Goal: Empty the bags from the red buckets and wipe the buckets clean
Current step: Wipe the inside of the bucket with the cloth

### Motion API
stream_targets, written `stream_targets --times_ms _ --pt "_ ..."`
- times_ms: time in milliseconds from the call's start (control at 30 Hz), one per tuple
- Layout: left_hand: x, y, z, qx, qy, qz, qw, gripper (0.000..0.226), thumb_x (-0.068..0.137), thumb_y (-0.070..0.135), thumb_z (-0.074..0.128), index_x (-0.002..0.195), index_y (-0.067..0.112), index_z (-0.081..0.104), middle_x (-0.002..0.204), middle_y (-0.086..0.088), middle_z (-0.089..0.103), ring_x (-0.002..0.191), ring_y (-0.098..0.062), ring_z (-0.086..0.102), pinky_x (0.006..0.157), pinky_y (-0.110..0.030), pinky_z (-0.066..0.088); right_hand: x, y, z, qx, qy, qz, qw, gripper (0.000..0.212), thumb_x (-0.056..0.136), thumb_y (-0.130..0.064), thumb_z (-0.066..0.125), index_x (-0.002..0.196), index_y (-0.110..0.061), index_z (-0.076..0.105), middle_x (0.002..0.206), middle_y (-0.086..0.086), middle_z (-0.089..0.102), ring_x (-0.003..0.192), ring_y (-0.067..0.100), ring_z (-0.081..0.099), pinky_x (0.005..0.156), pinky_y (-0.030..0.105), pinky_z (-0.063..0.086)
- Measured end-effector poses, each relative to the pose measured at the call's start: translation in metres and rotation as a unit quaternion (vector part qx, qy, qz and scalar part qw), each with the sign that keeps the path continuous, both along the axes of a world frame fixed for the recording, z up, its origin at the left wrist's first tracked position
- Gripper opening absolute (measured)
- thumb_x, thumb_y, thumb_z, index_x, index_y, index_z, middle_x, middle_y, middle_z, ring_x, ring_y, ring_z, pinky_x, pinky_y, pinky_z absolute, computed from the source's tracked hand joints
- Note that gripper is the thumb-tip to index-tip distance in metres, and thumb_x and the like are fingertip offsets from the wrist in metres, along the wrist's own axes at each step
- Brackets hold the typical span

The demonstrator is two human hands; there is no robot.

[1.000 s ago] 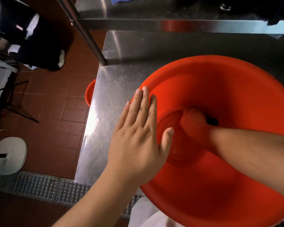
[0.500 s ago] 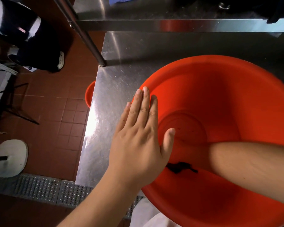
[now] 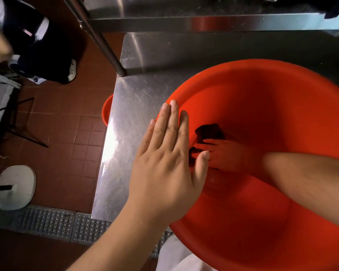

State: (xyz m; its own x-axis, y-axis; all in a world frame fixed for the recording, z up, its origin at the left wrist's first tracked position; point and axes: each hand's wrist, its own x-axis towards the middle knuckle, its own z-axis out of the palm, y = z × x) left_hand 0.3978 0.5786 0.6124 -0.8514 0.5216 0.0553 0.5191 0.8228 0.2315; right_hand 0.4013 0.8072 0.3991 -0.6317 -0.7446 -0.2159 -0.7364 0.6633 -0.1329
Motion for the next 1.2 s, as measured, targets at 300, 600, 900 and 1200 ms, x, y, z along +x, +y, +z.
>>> stream_targets --times_ms 300,600,900,1200 --pt "-0.002 -0.001 -0.004 -0.017 0.014 -0.020 1.000 0.072 0.108 0.052 0.034 0.162 0.005 0.031 0.173 -0.014 0.014 0.162 -0.022 0.004 0.130 -0.044 0.015 -0.017 -0.015 0.028 0.305 -0.044 -0.383 0.871 0.042 0.099 -0.012 0.034 0.135 -0.001 0.050 0.137 0.015 0.044 0.120 0.036 0.049 0.090 0.042 0.047" --pt "-0.001 0.001 -0.007 -0.004 0.025 -0.020 0.999 0.072 0.107 0.052 0.037 0.161 0.004 0.033 0.172 -0.015 0.017 0.162 -0.022 0.007 0.130 -0.046 0.018 -0.009 -0.004 0.027 0.299 -0.145 -0.465 0.820 0.039 0.100 -0.012 0.042 0.136 -0.009 0.057 0.142 0.014 0.049 0.126 0.033 0.053 0.102 0.043 0.045" --pt "-0.001 0.000 -0.007 -0.005 0.022 -0.017 1.000 0.072 0.107 0.052 0.038 0.162 0.005 0.031 0.173 -0.013 0.014 0.162 -0.021 0.005 0.130 -0.045 0.015 -0.023 -0.047 0.019 0.079 0.005 -0.047 0.996 0.039 0.104 -0.020 0.036 0.141 -0.019 0.046 0.148 0.006 0.042 0.134 0.036 0.041 0.115 0.047 0.029" --pt "-0.002 0.001 -0.004 0.008 0.023 -0.026 0.999 0.071 0.109 0.052 0.034 0.162 0.004 0.030 0.172 -0.014 0.015 0.162 -0.022 0.005 0.130 -0.045 0.015 -0.021 -0.017 0.028 0.204 -0.046 -0.359 0.910 0.036 0.100 -0.010 0.036 0.135 -0.005 0.044 0.131 0.018 0.046 0.115 0.039 0.052 0.078 0.040 0.048"
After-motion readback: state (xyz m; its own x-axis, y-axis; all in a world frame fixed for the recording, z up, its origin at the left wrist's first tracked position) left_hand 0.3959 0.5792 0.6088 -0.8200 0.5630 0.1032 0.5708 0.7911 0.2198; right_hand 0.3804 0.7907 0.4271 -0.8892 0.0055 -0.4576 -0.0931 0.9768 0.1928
